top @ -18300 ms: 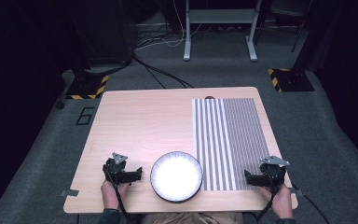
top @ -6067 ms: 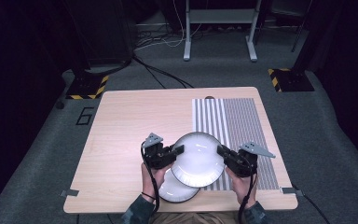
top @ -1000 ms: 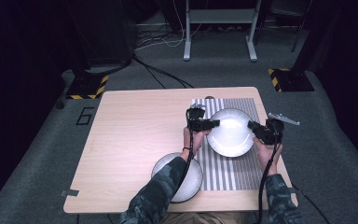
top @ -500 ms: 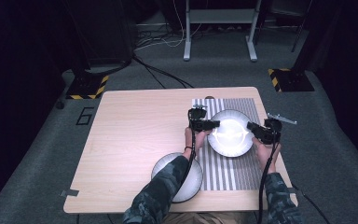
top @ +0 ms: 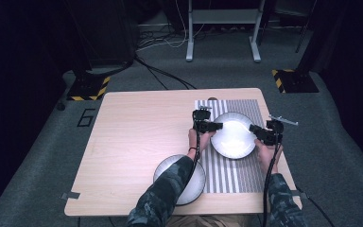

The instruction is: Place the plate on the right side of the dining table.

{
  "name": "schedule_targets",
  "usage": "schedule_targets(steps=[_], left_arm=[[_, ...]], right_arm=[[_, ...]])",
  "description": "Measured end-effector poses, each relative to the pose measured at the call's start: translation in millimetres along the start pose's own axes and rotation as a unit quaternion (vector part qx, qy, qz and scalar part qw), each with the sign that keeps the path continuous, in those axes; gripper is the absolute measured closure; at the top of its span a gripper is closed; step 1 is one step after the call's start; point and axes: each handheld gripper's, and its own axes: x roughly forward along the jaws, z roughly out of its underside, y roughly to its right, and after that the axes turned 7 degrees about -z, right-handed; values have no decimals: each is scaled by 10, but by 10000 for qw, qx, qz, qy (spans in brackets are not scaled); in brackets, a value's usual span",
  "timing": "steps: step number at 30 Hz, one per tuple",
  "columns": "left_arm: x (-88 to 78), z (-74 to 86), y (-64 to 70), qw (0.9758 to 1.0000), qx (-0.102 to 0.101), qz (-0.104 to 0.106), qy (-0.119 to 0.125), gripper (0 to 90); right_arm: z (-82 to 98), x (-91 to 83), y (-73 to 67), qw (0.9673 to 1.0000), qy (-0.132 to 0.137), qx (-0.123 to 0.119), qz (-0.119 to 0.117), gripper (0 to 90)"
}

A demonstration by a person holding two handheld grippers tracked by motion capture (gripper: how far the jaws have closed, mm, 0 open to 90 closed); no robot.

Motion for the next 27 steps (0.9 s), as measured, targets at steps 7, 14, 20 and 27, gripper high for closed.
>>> schedule_targets(steps=[7,14,20,27], left_arm=[[54,14,-10,9999,-42,-123,-32,680],[92,30,-22,9997,-17,-242,-23,688],[122,46,-26,9996,-19,-261,-70,687],[163,66,-33,9993,-62,-342,-137,684]], right_arm=[[26,64,40,10000,-70,36,32,767],[81,131,73,9998,-119,143,62,767],[93,155,97,9997,-138,151,93,765],[126,190,127,9995,-200,209,116,765]])
